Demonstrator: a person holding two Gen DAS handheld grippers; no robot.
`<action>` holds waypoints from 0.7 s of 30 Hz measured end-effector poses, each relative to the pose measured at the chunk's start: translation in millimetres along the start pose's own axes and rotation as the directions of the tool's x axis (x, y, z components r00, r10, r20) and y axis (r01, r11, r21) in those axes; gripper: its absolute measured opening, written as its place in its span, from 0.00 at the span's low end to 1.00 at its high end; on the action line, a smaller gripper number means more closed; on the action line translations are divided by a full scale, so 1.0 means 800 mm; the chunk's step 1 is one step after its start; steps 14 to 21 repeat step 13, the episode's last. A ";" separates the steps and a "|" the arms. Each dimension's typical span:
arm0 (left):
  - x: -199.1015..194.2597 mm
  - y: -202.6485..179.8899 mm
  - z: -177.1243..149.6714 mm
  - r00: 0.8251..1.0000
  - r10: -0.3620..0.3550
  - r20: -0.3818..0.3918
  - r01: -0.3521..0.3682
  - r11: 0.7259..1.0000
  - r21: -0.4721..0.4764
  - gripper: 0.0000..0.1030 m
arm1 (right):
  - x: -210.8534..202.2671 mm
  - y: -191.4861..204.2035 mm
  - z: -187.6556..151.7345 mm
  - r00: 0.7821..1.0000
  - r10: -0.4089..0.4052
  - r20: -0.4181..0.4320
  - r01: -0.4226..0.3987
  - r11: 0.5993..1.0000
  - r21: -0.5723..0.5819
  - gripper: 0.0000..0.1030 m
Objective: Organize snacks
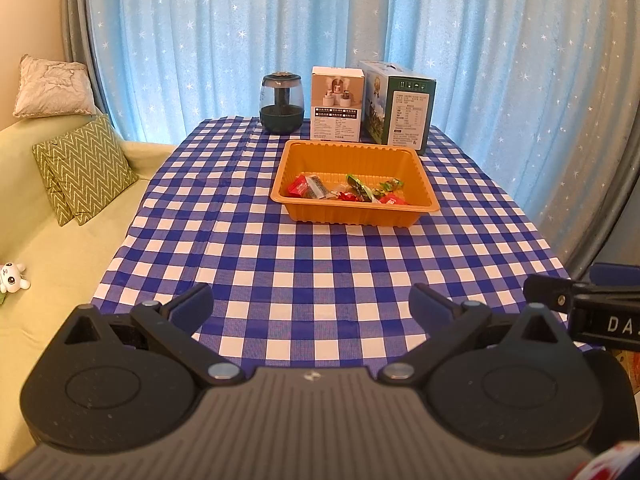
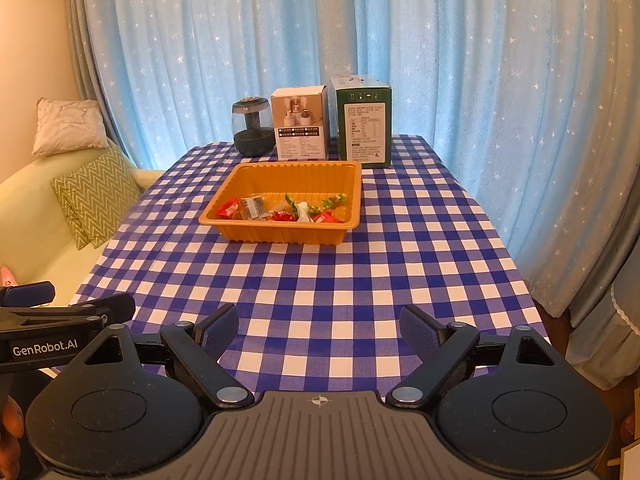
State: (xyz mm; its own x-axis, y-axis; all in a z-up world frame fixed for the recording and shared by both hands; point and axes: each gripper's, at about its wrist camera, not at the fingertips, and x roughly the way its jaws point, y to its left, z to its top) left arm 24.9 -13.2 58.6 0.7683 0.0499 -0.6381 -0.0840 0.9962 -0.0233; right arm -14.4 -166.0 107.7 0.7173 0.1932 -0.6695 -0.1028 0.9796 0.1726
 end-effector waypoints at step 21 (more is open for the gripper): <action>0.001 0.007 -0.002 1.000 0.006 0.018 -0.006 1.000 -0.002 1.00 | 0.001 -0.004 -0.001 1.000 0.003 -0.003 -0.003 1.000 0.002 0.85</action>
